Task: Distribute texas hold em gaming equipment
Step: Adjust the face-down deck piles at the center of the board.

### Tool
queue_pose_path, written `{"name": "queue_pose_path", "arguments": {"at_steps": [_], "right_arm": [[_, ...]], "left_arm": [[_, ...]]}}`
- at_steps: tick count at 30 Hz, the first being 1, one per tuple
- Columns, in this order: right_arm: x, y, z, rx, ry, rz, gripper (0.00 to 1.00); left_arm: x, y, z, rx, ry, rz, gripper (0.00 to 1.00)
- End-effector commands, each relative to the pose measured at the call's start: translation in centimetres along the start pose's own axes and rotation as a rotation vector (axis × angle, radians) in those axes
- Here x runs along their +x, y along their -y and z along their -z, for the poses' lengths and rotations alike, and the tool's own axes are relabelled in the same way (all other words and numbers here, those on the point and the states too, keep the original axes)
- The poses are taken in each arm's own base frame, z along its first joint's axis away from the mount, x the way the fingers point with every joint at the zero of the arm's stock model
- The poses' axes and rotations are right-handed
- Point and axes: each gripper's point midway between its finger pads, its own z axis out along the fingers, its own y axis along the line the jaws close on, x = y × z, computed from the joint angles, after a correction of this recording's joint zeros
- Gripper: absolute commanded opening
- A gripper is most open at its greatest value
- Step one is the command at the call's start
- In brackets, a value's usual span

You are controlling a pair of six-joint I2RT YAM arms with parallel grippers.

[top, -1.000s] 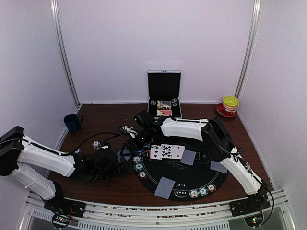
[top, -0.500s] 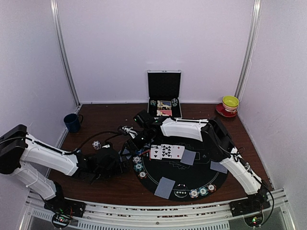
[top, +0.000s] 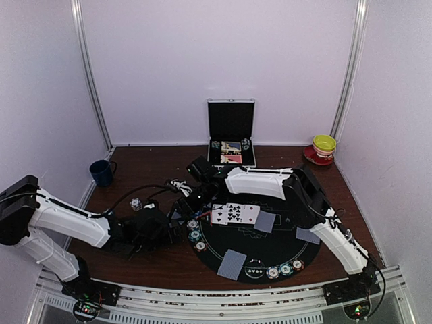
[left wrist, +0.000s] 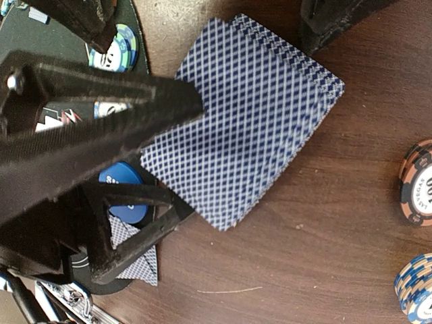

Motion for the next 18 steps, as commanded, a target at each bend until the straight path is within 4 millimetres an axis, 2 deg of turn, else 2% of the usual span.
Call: {"name": "queue_pose_path", "arguments": {"at_steps": [1,10,13,18], "right_arm": [[0.4,-2.2,0.3,-0.022,-0.029,-0.016,0.79],[-0.5,-1.6,0.7,0.036,-0.018,0.022,0.80],[-1.4,-1.7,1.4,0.043,-0.002,0.035,0.81],[-3.0,-1.9,3.1,0.058,0.031,0.062,0.85]], "left_arm": [[-0.1,0.0,-0.2,-0.007,0.011,0.002,0.98],[-0.3,-0.7,0.3,-0.031,0.018,0.004,0.98],[-0.5,-1.6,0.9,-0.049,0.028,0.003,0.98],[-1.4,-1.6,2.4,-0.048,0.054,-0.034,0.98]]}}
